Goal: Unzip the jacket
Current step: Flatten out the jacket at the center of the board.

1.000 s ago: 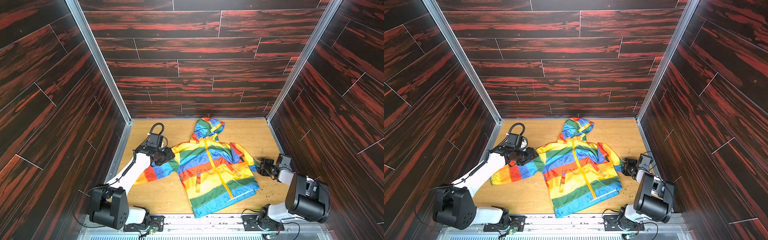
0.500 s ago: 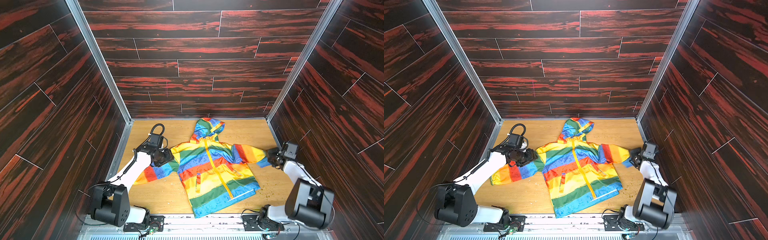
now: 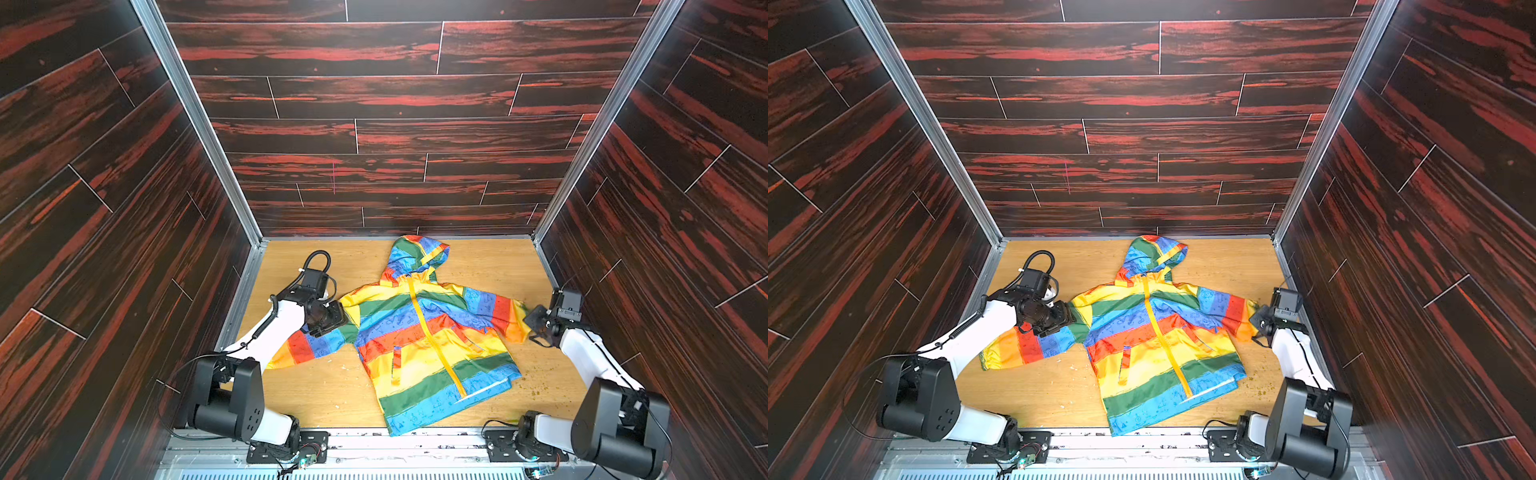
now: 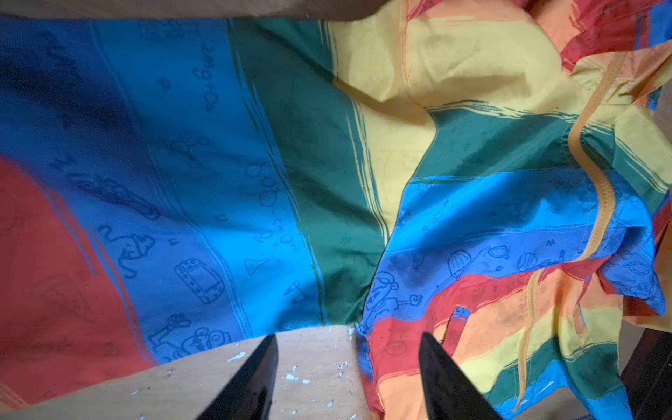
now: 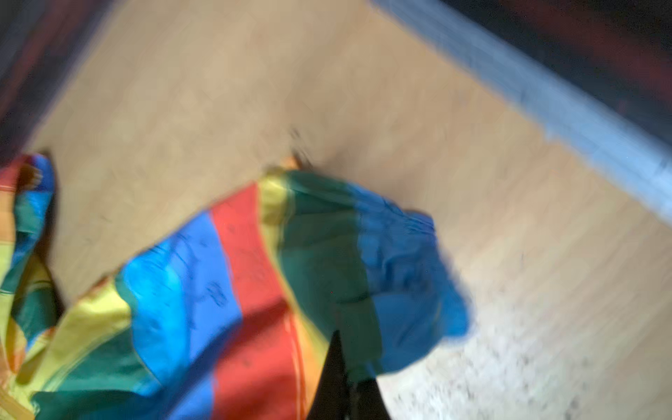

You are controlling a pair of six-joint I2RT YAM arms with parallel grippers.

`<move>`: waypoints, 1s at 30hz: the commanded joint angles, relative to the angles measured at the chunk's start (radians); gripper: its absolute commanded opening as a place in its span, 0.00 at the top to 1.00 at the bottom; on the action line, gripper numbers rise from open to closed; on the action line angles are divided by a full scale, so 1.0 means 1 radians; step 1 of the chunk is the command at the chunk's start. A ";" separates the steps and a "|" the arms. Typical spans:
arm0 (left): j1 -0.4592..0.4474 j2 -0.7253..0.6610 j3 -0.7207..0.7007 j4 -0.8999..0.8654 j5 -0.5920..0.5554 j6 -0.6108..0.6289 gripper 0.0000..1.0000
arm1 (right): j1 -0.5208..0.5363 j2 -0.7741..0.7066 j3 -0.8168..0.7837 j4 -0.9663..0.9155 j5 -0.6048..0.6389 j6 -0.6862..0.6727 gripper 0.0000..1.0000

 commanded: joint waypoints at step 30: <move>-0.141 -0.233 -0.170 -0.067 0.101 -0.196 0.34 | 0.083 -0.106 0.168 -0.552 -0.492 -0.207 0.38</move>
